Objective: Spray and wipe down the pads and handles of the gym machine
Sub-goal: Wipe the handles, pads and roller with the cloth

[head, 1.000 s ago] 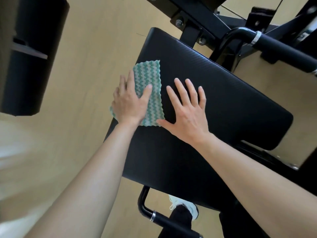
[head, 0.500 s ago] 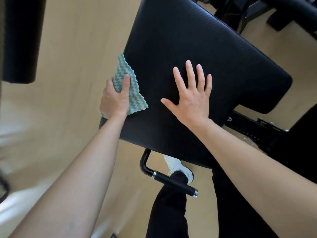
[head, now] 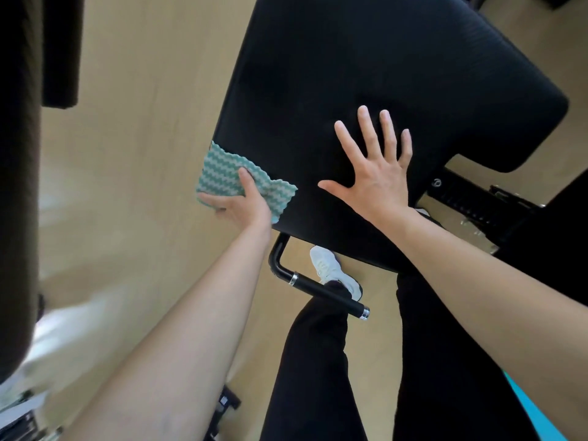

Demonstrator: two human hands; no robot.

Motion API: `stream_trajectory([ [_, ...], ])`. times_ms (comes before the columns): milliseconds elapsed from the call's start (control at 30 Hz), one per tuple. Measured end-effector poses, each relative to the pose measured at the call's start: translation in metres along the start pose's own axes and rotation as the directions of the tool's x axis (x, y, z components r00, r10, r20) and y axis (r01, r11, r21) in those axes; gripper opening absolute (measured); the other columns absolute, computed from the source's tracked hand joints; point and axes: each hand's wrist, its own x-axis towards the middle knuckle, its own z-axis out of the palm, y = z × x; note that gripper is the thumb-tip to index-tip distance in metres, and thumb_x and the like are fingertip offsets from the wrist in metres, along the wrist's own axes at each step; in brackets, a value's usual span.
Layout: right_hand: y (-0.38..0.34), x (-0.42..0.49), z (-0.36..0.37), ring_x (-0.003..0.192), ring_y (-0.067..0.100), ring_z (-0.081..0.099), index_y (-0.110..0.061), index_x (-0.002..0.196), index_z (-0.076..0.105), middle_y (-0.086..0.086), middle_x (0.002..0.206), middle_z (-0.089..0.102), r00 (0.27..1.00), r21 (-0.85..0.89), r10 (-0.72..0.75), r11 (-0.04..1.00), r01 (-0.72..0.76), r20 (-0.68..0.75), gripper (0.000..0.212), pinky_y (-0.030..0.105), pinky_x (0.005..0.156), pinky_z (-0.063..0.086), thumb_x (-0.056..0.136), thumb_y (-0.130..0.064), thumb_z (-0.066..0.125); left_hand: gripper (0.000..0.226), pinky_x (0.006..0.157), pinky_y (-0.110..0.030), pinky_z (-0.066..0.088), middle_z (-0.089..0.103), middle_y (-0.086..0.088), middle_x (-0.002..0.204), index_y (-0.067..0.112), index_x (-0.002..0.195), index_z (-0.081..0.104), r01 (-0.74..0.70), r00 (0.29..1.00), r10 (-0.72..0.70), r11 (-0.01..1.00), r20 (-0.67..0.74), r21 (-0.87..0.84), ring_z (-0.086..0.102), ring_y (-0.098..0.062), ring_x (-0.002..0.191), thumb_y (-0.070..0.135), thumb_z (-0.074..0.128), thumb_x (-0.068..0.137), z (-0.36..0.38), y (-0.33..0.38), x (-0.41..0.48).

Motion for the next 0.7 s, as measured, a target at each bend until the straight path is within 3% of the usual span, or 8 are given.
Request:
stream_trajectory([
  [100, 0.002, -0.001, -0.002, 0.159, 0.035, -0.004, -0.039, 0.164, 0.008, 0.003, 0.174, -0.002, 1.000, 0.006, -0.002, 1.000, 0.002, -0.007, 0.099, 0.061, 0.125, 0.001, 0.086, -0.075, 0.057, 0.100, 0.104, -0.044, 0.046, 0.016, -0.020, 0.167, 0.029, 0.158, -0.027, 0.138, 0.982, -0.136, 0.990, 0.134, -0.009, 0.050, -0.036, 0.137, 0.064, 0.046, 0.099, 0.008, -0.010, -0.043],
  [200, 0.005, -0.004, -0.006, 0.159, 0.034, -0.001, -0.036, 0.164, 0.013, 0.003, 0.174, 0.002, 0.999, 0.028, -0.025, 0.999, 0.026, -0.021, 0.095, 0.059, 0.126, 0.003, 0.088, -0.069, 0.061, 0.099, 0.119, -0.049, 0.029, 0.000, -0.013, 0.172, 0.023, 0.154, -0.035, 0.228, 0.935, -0.252, 0.966, 0.250, 0.122, 0.030, -0.032, 0.152, 0.064, 0.038, 0.102, 0.012, -0.016, -0.070],
  [333, 0.012, -0.009, -0.012, 0.159, 0.032, 0.002, -0.031, 0.162, 0.024, 0.005, 0.173, 0.007, 0.999, 0.103, -0.037, 0.994, 0.037, -0.004, 0.087, 0.054, 0.128, 0.005, 0.092, -0.050, 0.070, 0.114, 0.124, -0.052, 0.022, 0.007, -0.005, 0.173, 0.023, 0.146, -0.046, 0.247, 0.850, -0.305, 0.951, 0.430, 0.185, 0.028, -0.026, 0.154, 0.061, 0.051, 0.099, -0.004, -0.022, -0.059],
  [467, -0.004, -0.040, -0.008, 0.142, 0.027, 0.039, -0.020, 0.146, 0.053, 0.007, 0.156, 0.044, 0.966, 0.385, 0.203, 0.914, -0.128, -0.161, 0.062, 0.042, 0.114, 0.031, 0.090, -0.037, 0.072, 0.111, 0.121, -0.051, 0.030, 0.021, -0.003, 0.168, 0.031, 0.161, -0.016, 0.212, 0.855, -0.253, 0.967, 0.453, 0.139, 0.036, -0.027, 0.148, 0.047, 0.070, 0.093, -0.032, -0.023, -0.053],
  [533, -0.026, -0.064, -0.007, 0.114, 0.017, 0.056, -0.016, 0.130, 0.064, 0.001, 0.128, 0.059, 0.906, 0.631, 0.416, 0.725, -0.276, -0.082, 0.043, 0.031, 0.097, 0.046, 0.090, -0.031, 0.074, 0.092, 0.104, -0.034, 0.042, 0.028, -0.003, 0.154, 0.030, 0.158, 0.012, 0.082, 0.925, -0.117, 0.991, 0.362, 0.111, 0.048, -0.024, 0.131, 0.031, 0.074, 0.091, -0.046, -0.025, -0.057],
  [600, -0.053, -0.082, -0.009, 0.094, 0.011, 0.065, -0.016, 0.111, 0.069, -0.004, 0.106, 0.067, 0.793, 0.779, 0.570, 0.390, -0.490, 0.214, 0.023, 0.030, 0.085, 0.056, 0.093, -0.029, 0.074, 0.071, 0.088, -0.017, 0.042, 0.033, 0.002, 0.134, 0.032, 0.147, 0.034, -0.264, 0.930, 0.213, 0.954, 0.298, 0.142, 0.049, -0.020, 0.122, 0.012, 0.072, 0.089, -0.061, -0.027, -0.056],
  [633, -0.065, -0.089, -0.008, 0.088, 0.011, 0.068, -0.015, 0.104, 0.069, -0.001, 0.099, 0.071, 0.704, 0.780, 0.596, 0.197, -0.594, 0.386, 0.018, 0.033, 0.084, 0.060, 0.093, -0.029, 0.074, 0.065, 0.089, -0.010, 0.039, 0.035, 0.002, 0.131, 0.030, 0.141, 0.045, -0.505, 0.843, 0.434, 0.842, 0.317, 0.190, 0.047, -0.020, 0.122, 0.005, 0.071, 0.087, -0.067, -0.029, -0.050],
  [700, -0.088, -0.097, -0.002, 0.084, 0.017, 0.073, -0.010, 0.101, 0.069, 0.008, 0.098, 0.074, 0.489, 0.653, 0.500, -0.230, -0.721, 0.715, 0.023, 0.038, 0.082, 0.064, 0.095, -0.031, 0.074, 0.063, 0.099, -0.008, 0.034, 0.040, -0.003, 0.135, 0.025, 0.137, 0.058, -0.846, 0.532, 0.676, 0.450, 0.511, 0.285, 0.041, -0.021, 0.123, -0.001, 0.071, 0.081, -0.073, -0.035, -0.030],
])
